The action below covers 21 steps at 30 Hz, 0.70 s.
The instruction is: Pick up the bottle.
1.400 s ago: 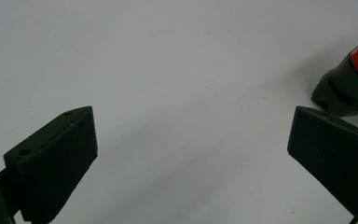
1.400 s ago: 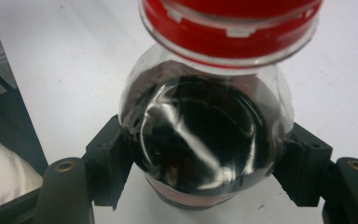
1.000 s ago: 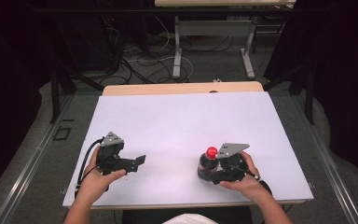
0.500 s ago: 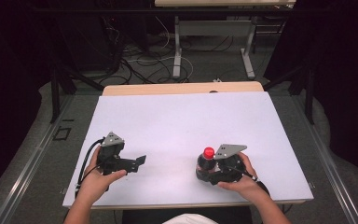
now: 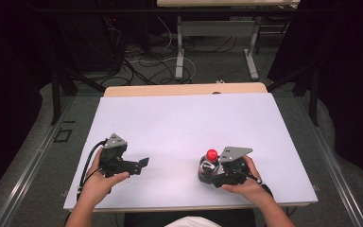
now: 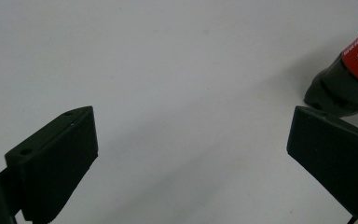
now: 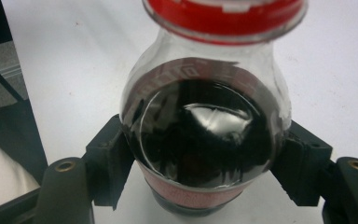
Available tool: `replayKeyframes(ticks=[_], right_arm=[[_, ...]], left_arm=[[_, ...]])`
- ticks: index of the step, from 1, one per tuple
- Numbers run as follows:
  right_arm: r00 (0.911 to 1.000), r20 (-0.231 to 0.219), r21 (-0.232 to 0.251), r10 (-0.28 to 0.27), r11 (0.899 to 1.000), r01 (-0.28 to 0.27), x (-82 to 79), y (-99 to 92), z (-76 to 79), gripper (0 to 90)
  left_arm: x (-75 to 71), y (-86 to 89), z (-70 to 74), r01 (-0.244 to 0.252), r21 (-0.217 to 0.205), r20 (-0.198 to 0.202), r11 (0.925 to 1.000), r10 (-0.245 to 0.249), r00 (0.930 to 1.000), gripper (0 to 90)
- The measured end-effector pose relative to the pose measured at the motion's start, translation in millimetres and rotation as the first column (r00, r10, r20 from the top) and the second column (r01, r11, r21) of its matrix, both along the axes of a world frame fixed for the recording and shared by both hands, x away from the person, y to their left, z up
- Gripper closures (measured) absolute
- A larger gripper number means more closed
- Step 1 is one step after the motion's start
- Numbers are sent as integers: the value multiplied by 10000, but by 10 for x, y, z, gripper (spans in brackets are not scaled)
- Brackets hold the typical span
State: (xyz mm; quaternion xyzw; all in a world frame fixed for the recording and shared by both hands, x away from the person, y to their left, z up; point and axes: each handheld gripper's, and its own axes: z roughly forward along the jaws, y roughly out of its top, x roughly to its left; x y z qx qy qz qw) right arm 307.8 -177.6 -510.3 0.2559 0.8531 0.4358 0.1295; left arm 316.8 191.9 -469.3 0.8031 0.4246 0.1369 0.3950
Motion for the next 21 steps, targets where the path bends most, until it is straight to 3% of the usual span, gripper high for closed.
replayKeyframes(ticks=[2, 14, 21], right_arm=[[9999, 96, 128, -66, 9999, 65, 10, 23, 12, 293], [9994, 325, -131, -104, 9999, 108, 113, 144, 217, 293], [9997, 193, -238, -119, 9996, 124, 211, 228, 308, 293]], left_arm=[[2, -27, 7, 179, 25, 46, 9998, -179, 9998, 20], [46, -309, 90, 843, 85, 357, 9964, -846, 9958, 39], [82, -448, 140, 1048, -135, 409, 9944, -1042, 9937, 78]])
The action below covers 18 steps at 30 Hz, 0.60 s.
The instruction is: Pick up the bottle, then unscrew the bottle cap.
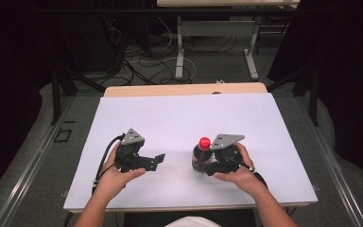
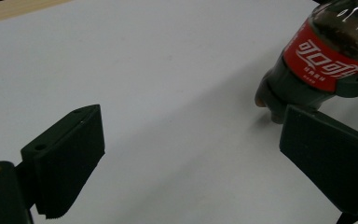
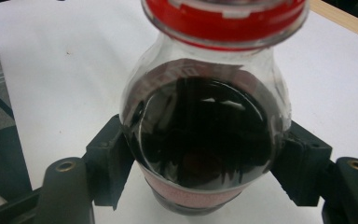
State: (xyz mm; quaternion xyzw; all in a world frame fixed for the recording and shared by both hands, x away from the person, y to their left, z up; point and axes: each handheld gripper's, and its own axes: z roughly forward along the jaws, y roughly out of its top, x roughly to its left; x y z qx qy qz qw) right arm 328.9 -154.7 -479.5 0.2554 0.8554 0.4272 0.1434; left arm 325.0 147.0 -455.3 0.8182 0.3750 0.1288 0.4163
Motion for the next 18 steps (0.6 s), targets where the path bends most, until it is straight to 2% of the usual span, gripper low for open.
replayKeyframes(ticks=[2, 5, 11, 16, 18], right_arm=[[9998, -178, -145, 42, 9999, -44, 22, 21, 10, 293], [9998, -198, -249, -91, 9997, 86, 40, 69, 3, 293], [9996, -213, -418, -162, 9990, 153, 58, 111, 7, 293], [9999, -139, -478, -25, 9989, 18, 27, 135, 21, 293], [9996, -292, -583, 24, 9983, -41, 19, 140, 32, 293]], left_arm=[[4, -43, 35, 125, -98, 28, 9999, -125, 9999, 95], [8, -111, 97, 171, -338, 234, 9993, -163, 9996, 131], [28, -217, 248, 753, -919, 423, 9929, -716, 9965, 166], [7, -328, 363, 1280, -819, 560, 9884, -1237, 9907, 209], [-3, -375, 396, 1393, -685, 720, 9879, -1343, 9883, 222]])
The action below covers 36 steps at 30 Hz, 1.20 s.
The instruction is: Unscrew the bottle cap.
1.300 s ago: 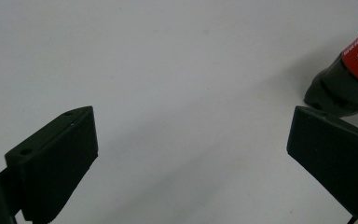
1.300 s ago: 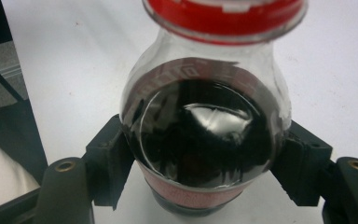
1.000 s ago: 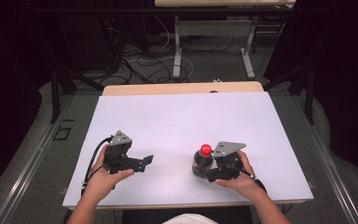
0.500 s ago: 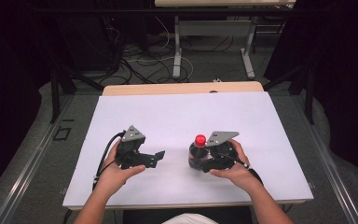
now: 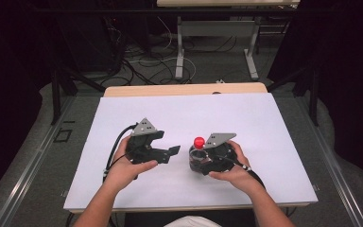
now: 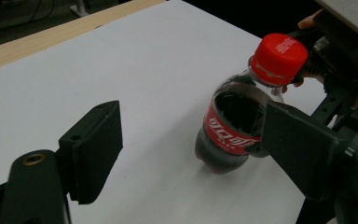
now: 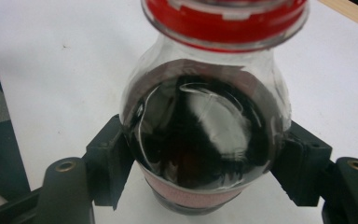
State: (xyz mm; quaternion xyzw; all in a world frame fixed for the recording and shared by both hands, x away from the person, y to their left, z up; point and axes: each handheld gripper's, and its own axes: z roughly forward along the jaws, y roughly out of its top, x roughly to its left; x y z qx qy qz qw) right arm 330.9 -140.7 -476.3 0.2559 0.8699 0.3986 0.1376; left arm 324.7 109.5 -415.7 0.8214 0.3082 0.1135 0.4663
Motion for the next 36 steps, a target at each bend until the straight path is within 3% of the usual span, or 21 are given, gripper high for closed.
replayKeyframes(ticks=[10, 16, 18, 24, 36], right_arm=[[9999, -112, 25, 87, 10000, -87, -45, 21, -10, 293], [9995, -242, -42, 200, 9998, -201, -66, 48, -12, 293], [9993, -243, 32, 298, 9996, -298, -72, 58, -15, 293], [9990, -192, 95, 394, 9992, -392, -79, 72, -24, 293], [9968, -319, 344, 731, 9968, -720, -90, 74, -19, 293]], left_arm=[[-49, -182, 103, 764, 264, 79, 9967, -766, 9970, 268], [-97, -342, 124, 1185, 567, 146, 9913, -1195, 9927, 352], [-92, -383, 138, 1462, 533, -42, 9878, -1462, 9893, 379], [-40, -495, 139, 1624, 515, -523, 9854, -1597, 9858, 429], [48, -648, 126, 1883, 451, -657, 9811, -1852, 9805, 540]])
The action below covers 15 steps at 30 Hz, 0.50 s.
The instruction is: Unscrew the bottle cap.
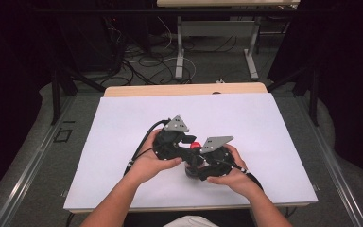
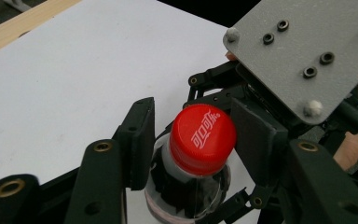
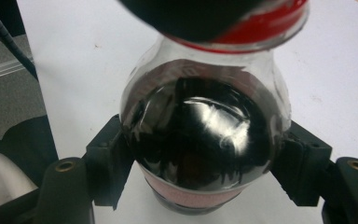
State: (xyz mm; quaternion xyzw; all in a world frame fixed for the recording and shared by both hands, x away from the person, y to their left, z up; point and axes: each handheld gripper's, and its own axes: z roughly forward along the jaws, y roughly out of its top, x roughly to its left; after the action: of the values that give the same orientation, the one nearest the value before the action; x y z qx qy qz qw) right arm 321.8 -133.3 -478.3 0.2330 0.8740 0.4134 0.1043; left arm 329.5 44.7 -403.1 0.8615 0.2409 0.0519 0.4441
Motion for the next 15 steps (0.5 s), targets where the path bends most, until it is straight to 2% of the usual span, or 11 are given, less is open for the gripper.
replayKeyframes(ticks=[1, 3, 6, 8, 10, 11, 13, 14, 15], right_arm=[[10000, -52, 7, -19, 10000, 19, -6, 1, 2, 293], [9998, -193, 49, 64, 10000, -63, -7, 0, 5, 293], [9999, -131, 83, 13, 10000, -12, 0, -2, -13, 293], [9999, -119, 128, -12, 9999, 13, -2, -3, -16, 293], [10000, -88, 281, -46, 9996, 48, -2, -5, -18, 293], [9999, -87, 308, -72, 9995, 75, -5, -7, -13, 293], [10000, -35, 376, -32, 9993, 33, -9, -12, -4, 293], [9999, 70, 480, -91, 9988, 87, -12, -10, -2, 293], [9998, 149, 576, -141, 9983, 132, -16, -9, 0, 293]], left_arm=[[6, 1, 11, 149, 109, -85, 9998, -148, 9999, 553], [1, -16, 4, 123, 85, -64, 9999, -122, 9999, 593], [-7, -26, 15, 53, 283, -95, 9996, -50, 9999, 605], [-16, -34, 13, -156, 208, -58, 9997, 157, 9999, 607], [-9, -19, 37, -123, 249, -128, 9996, 127, 9998, 609], [-12, -23, 33, -257, 132, 9, 9996, 257, 9997, 609], [-17, -14, 54, -337, 152, 37, 9993, 336, 9994, 611], [-23, -6, 73, -338, 182, -93, 9993, 339, 9994, 611], [-29, -6, 76, -488, 102, -30, 9988, 488, 9988, 612]])
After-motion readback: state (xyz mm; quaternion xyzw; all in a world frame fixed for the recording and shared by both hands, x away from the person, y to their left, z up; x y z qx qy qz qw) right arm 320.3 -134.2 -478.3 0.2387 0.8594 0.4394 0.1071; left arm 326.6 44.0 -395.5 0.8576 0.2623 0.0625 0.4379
